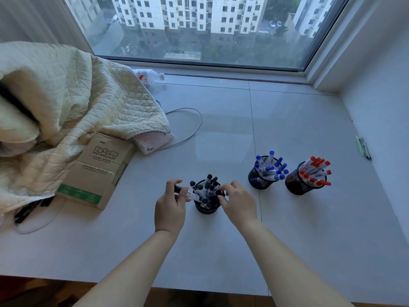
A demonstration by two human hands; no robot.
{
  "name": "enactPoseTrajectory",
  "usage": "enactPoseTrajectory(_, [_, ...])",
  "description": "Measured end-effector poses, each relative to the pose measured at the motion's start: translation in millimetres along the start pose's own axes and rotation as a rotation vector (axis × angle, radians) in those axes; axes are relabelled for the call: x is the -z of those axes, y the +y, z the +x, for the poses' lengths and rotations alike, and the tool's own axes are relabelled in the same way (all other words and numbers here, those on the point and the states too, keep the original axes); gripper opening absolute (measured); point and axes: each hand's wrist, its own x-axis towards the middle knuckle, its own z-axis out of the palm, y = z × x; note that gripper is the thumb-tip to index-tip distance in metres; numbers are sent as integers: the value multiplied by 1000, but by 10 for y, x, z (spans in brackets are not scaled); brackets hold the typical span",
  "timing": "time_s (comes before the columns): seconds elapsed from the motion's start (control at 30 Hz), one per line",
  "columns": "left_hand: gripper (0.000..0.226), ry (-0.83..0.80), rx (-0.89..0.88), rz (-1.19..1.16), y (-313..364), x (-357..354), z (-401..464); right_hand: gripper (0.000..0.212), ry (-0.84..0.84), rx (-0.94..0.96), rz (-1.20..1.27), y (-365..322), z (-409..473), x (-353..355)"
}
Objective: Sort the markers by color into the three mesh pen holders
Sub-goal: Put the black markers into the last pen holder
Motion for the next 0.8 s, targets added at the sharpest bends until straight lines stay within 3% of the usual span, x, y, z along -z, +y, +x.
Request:
enactPoseTrajectory(0.4, [31,-222,-202,366,52,-59,66,25,-67,28,-227,-184,201,45])
enactPoseTrajectory(0.6, [30,-409,-113,605,27,-214,7,22,-73,58,-285,-213,236,50])
enactPoseTrajectory(0.8, [27,-470,-59,545,13,-222,66,25,-94,49,-245,-198,273,64])
